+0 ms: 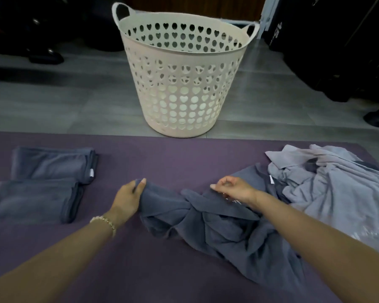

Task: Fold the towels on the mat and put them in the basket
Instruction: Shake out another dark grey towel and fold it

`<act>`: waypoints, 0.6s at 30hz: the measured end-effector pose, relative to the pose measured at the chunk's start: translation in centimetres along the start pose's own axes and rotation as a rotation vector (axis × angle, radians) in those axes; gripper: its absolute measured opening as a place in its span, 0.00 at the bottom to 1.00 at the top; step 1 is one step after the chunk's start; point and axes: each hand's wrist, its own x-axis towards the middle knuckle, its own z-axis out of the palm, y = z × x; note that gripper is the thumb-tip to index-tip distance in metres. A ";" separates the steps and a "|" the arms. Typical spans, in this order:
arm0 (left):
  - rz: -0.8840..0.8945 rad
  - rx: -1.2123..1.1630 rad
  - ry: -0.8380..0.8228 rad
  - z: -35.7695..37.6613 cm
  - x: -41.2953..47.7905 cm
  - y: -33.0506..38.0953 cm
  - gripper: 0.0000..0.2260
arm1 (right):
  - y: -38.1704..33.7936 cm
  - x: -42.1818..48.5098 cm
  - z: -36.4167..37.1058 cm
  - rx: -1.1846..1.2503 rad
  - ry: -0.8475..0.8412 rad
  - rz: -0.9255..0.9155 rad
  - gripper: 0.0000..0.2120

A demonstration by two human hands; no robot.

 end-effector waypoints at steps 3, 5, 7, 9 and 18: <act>-0.084 -0.004 -0.085 -1.7 -1.2 -3.1 0.16 | -0.2 0.8 4.7 -0.168 -0.084 -0.006 0.17; -0.144 -0.093 -0.085 -1.8 -1.9 -3.7 0.15 | 0.3 1.1 7.6 -0.328 -0.116 0.008 0.18; -0.209 -0.224 -0.058 -1.3 -2.4 -3.6 0.13 | 0.6 1.1 9.1 -0.455 -0.068 0.007 0.18; -0.264 -0.329 -0.031 -1.0 -2.2 -3.4 0.12 | 0.5 0.9 9.4 -0.338 -0.001 -0.011 0.18; -0.376 -0.474 0.482 -8.6 2.7 -2.5 0.25 | -2.8 0.2 0.9 0.469 0.346 0.041 0.21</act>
